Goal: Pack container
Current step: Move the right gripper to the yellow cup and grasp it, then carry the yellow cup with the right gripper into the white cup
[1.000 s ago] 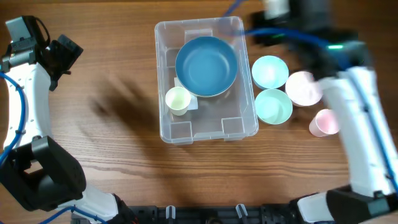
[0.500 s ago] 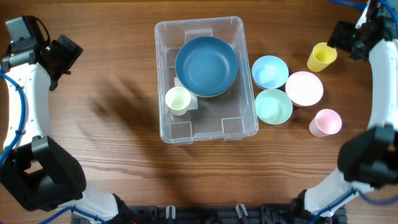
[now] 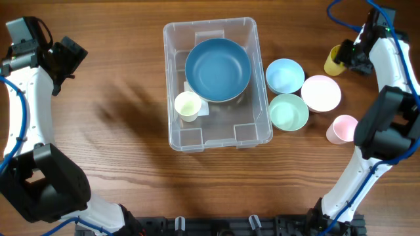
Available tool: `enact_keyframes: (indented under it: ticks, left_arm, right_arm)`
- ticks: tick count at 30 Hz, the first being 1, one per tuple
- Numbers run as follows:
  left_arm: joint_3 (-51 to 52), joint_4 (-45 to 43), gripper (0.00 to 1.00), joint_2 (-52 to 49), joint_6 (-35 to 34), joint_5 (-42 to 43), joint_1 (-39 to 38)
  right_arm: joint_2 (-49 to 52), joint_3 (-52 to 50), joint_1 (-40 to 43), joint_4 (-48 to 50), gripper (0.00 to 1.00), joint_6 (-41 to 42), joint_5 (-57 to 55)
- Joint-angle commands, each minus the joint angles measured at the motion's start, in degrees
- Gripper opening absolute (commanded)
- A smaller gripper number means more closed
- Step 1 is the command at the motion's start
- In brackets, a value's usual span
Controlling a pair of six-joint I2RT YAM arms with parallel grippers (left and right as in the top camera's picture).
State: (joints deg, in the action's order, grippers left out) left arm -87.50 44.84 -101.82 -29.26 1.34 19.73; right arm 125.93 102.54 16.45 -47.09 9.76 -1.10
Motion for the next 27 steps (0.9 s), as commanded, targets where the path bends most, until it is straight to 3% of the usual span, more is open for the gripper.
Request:
enact_keyframes:
  ticks: [1,9,14,20,27]
  left_arm:
    - [-0.57,0.02,1.0,-0.42,0.28,0.07,0.15]
    - [-0.57,0.02,1.0,-0.42,0.28,0.07,0.15]
    - [-0.57,0.02,1.0,-0.44,0.28,0.07,0.15]
    - [-0.57,0.02,1.0,-0.44,0.26,0.07,0.15]
    - [-0.57,0.02,1.0,-0.44,0.26,0.07,0.15]
  right_arm:
    - [-0.11,0.61,-0.09,0.55,0.04,0.85,1.18]
    - [-7.52,2.32,-0.57,-2.01,0.04,0.11,1.79]
    - [-18.18,2.45,-3.96,-3.56,0.04,-5.22,10.45]
    - [-28.52,2.45,-15.76,-7.8,0.04,-9.2,11.74]
    - [-28.37,0.74,-34.58,-11.5,0.04,-12.79,12.09]
